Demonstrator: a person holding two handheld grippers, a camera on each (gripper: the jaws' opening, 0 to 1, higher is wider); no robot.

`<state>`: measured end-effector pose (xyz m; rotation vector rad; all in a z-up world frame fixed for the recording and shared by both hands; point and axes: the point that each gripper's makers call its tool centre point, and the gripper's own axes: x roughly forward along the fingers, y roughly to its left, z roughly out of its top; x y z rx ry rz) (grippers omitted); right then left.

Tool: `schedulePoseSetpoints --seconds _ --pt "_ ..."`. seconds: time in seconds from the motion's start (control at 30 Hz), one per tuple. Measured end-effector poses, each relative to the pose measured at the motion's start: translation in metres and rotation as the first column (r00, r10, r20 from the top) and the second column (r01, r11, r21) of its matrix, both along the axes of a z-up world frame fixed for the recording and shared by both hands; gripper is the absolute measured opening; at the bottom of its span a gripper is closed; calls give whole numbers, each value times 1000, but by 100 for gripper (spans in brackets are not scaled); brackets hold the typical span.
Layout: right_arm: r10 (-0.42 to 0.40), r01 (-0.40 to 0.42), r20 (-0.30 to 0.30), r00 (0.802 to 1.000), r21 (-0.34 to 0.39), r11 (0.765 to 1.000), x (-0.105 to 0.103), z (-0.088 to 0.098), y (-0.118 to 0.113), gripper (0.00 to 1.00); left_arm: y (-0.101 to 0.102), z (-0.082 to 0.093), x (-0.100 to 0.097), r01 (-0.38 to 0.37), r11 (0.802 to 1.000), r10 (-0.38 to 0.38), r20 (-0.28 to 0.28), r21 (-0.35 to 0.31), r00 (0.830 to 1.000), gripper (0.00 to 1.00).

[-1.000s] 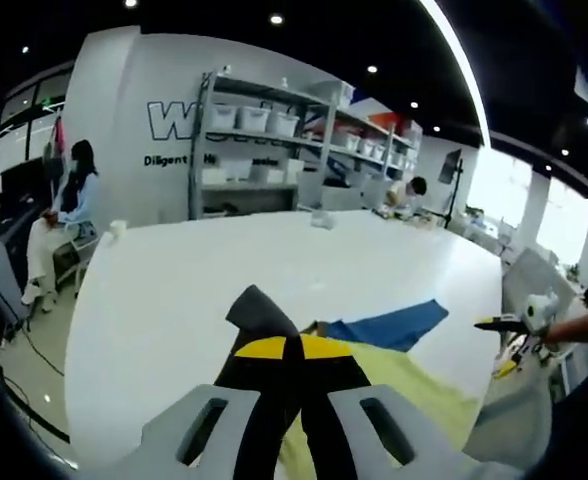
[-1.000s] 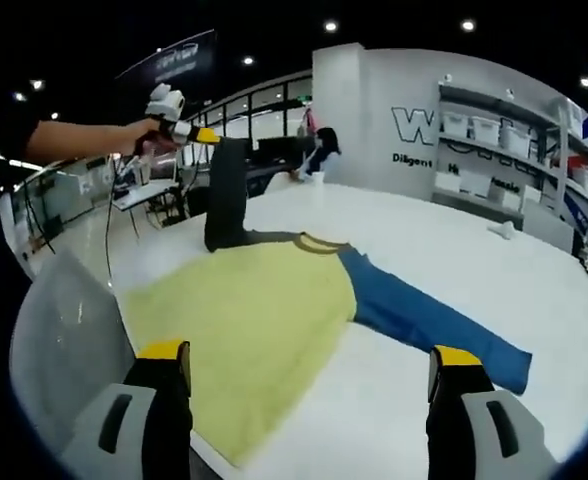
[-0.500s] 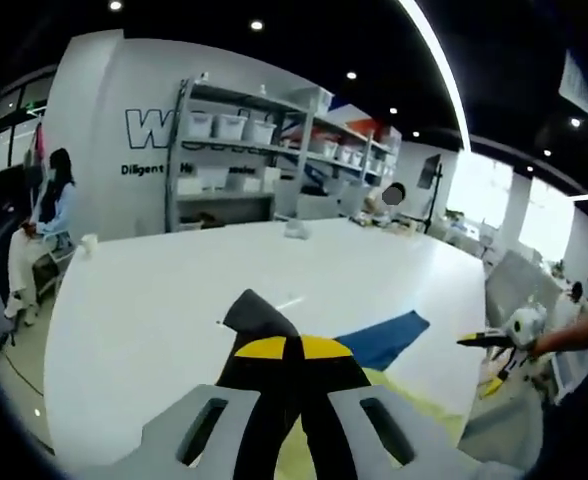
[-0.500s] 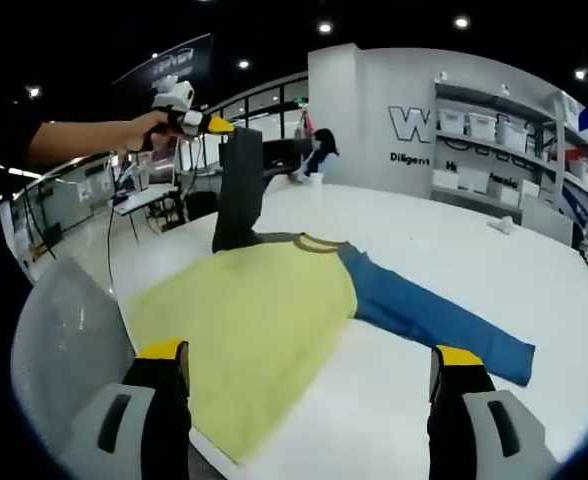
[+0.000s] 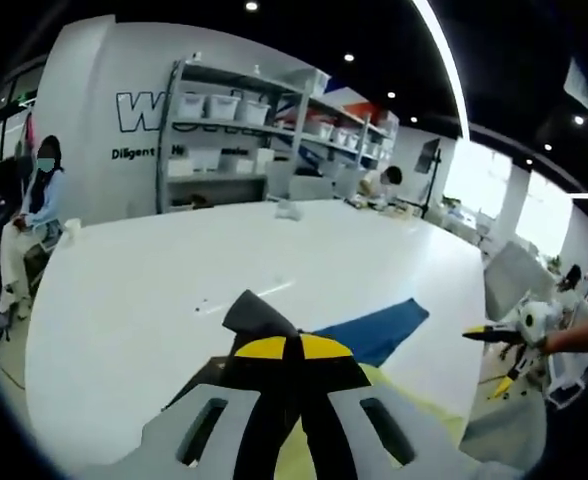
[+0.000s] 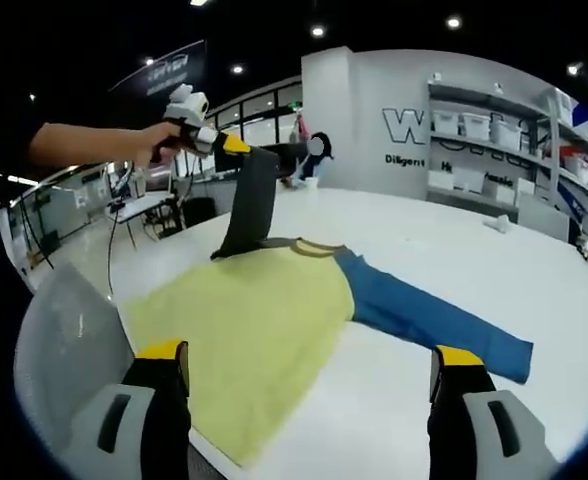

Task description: Fold the garment on the visible template until the final outline fits inside the template.

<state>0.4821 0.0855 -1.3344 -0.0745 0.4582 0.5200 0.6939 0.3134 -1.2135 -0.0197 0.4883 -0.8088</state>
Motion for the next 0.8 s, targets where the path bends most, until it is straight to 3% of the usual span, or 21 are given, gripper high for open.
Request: schedulePoseSetpoints --seconds 0.23,0.8 --pt "-11 11 -7 1000 17 1000 0 1 -2 99 -11 -25 6 -28 999 30 -47 35 998 1" --pt "-2 2 -17 1000 16 1000 9 1 -7 99 -61 -68 1 -6 1000 10 -146 26 989 1"
